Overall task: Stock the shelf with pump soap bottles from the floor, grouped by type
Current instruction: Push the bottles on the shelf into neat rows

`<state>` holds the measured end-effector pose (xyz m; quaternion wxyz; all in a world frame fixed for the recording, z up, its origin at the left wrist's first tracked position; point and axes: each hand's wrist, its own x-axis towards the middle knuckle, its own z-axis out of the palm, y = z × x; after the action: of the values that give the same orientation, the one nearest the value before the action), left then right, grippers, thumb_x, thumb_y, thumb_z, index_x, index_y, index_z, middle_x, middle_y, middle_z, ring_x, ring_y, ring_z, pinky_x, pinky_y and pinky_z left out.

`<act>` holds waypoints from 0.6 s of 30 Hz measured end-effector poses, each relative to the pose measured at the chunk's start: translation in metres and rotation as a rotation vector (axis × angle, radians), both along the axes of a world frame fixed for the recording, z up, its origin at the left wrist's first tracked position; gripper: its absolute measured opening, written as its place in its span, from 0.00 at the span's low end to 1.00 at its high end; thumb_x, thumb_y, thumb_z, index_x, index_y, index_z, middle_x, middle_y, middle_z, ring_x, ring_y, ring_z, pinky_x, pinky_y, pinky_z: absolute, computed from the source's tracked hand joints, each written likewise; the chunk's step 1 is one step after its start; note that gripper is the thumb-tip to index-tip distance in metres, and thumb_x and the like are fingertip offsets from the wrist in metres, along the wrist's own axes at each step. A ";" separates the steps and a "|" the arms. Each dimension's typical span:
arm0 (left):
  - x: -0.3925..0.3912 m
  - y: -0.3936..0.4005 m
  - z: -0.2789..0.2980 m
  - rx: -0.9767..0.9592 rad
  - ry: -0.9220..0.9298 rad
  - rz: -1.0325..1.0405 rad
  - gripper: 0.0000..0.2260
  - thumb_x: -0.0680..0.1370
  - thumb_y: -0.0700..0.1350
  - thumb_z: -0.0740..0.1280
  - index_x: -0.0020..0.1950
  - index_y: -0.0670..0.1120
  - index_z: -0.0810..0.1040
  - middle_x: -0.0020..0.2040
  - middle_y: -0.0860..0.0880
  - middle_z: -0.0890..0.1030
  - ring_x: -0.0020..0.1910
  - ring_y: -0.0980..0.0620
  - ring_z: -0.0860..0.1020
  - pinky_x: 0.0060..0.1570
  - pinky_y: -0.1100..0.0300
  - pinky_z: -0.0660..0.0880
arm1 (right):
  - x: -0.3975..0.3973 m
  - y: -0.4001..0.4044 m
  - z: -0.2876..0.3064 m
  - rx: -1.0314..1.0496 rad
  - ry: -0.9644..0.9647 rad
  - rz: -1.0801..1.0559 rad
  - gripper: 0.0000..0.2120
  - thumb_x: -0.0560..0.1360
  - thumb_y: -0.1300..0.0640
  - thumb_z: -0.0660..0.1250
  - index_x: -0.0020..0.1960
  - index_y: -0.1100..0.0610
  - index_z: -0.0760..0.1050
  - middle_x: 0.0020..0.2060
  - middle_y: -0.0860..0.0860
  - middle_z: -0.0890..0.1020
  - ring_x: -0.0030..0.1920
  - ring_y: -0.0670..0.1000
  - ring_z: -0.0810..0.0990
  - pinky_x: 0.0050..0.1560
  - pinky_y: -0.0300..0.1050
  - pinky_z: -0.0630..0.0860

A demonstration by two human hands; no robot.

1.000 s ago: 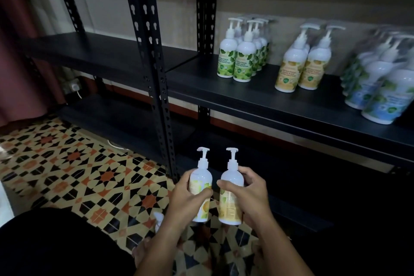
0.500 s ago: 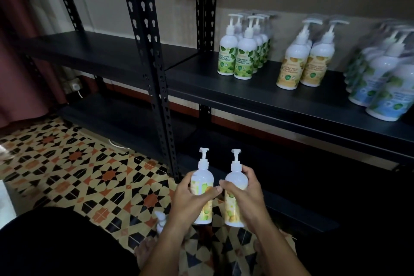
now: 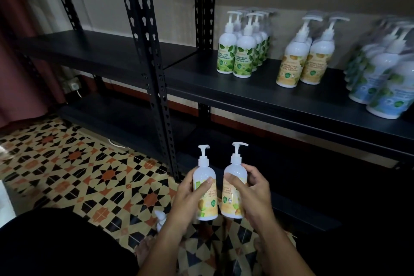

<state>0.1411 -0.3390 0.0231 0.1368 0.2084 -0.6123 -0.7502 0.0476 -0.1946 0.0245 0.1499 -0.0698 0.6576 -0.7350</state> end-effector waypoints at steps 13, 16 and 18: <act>-0.004 0.003 -0.003 0.003 -0.008 0.055 0.22 0.71 0.59 0.75 0.63 0.56 0.79 0.51 0.47 0.86 0.51 0.43 0.85 0.51 0.43 0.83 | 0.004 0.004 0.002 -0.004 -0.026 0.075 0.11 0.80 0.52 0.68 0.60 0.40 0.78 0.50 0.55 0.86 0.51 0.60 0.86 0.52 0.62 0.83; -0.006 0.004 -0.002 -0.043 -0.005 0.087 0.24 0.68 0.56 0.79 0.61 0.54 0.80 0.49 0.48 0.87 0.49 0.44 0.86 0.50 0.44 0.83 | 0.005 0.006 0.004 0.014 0.013 0.101 0.20 0.70 0.46 0.76 0.60 0.43 0.78 0.48 0.51 0.86 0.49 0.58 0.86 0.50 0.60 0.83; -0.007 0.004 -0.001 -0.056 0.020 0.093 0.19 0.71 0.53 0.78 0.60 0.52 0.82 0.49 0.48 0.87 0.50 0.44 0.86 0.50 0.46 0.84 | 0.006 0.007 0.004 0.029 0.007 0.096 0.25 0.66 0.47 0.80 0.60 0.44 0.77 0.47 0.52 0.85 0.49 0.57 0.86 0.49 0.59 0.84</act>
<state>0.1345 -0.3347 0.0221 0.1836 0.2253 -0.6214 -0.7276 0.0533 -0.1874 0.0283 0.1838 -0.1015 0.6644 -0.7173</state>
